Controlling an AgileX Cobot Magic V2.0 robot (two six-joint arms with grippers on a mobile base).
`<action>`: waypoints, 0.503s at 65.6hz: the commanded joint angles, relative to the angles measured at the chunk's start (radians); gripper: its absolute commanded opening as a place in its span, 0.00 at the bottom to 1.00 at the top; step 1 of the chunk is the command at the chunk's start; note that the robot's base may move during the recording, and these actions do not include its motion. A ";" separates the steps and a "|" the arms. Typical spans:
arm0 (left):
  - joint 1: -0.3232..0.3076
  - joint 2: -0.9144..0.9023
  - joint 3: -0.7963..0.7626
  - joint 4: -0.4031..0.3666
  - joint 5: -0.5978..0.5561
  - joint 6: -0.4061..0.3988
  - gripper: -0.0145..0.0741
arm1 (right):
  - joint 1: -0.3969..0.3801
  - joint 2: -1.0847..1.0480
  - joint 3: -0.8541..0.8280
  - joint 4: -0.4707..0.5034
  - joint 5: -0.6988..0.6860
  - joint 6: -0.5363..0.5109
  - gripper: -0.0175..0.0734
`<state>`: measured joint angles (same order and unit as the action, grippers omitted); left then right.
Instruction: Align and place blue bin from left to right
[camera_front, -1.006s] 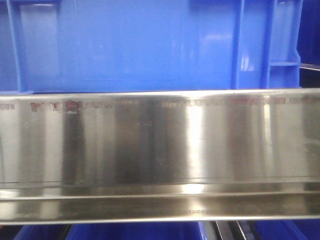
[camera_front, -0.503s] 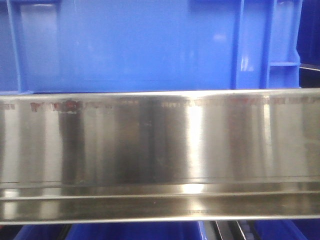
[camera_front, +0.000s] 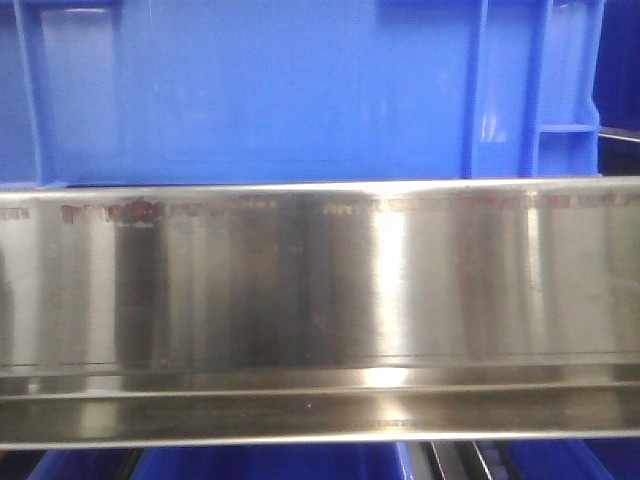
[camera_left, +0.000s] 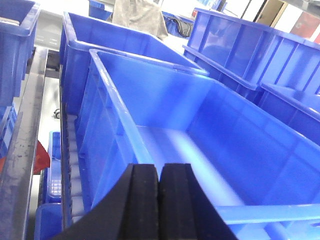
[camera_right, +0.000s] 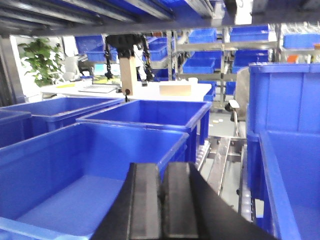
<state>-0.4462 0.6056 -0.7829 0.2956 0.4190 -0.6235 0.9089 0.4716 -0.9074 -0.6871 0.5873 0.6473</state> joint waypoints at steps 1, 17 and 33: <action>-0.006 -0.007 0.003 -0.004 -0.021 0.003 0.04 | 0.002 -0.005 0.003 -0.018 -0.028 -0.011 0.01; -0.006 -0.007 0.003 -0.004 -0.021 0.003 0.04 | 0.002 -0.005 0.003 -0.018 -0.030 -0.011 0.01; -0.006 -0.007 0.003 -0.004 -0.021 0.003 0.04 | 0.002 -0.005 0.003 -0.018 -0.042 -0.011 0.01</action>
<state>-0.4462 0.6056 -0.7811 0.2956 0.4190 -0.6235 0.9089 0.4716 -0.9059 -0.6876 0.5763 0.6450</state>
